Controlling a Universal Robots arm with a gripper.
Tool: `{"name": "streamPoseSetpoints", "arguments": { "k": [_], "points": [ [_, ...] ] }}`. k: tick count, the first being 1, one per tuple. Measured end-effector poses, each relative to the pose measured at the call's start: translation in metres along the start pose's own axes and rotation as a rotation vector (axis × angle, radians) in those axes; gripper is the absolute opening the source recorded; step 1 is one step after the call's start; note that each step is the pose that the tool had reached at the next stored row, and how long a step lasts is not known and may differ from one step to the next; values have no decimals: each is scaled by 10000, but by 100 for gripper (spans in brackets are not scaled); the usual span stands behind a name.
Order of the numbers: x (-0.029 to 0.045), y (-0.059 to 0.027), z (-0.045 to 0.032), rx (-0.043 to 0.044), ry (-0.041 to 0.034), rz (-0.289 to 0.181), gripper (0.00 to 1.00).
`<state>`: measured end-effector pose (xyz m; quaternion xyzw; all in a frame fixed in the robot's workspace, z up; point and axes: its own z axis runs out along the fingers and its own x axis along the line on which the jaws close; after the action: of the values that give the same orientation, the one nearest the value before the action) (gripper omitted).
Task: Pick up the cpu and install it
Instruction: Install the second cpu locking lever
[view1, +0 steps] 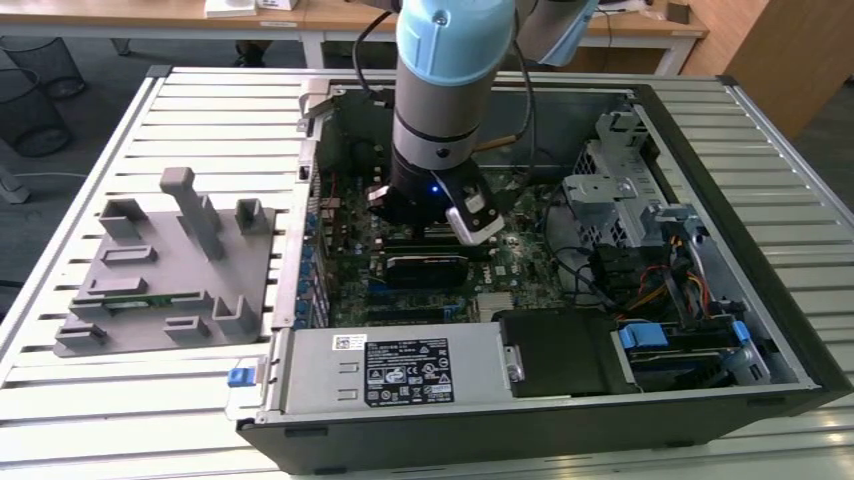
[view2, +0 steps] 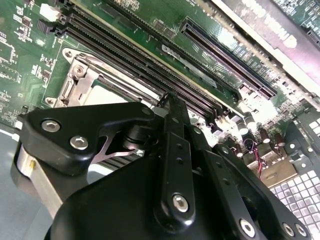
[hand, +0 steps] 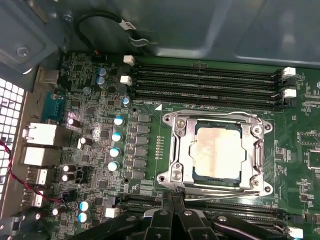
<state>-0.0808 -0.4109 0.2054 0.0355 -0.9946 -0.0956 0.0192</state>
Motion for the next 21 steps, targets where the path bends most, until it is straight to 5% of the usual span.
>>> {"name": "streamPoseSetpoints", "arguments": {
  "k": [15,21],
  "points": [
    [49,-13,86,-267,-18,-10,11],
    [57,-15,97,-484,-33,-21,11]
  ]
}}
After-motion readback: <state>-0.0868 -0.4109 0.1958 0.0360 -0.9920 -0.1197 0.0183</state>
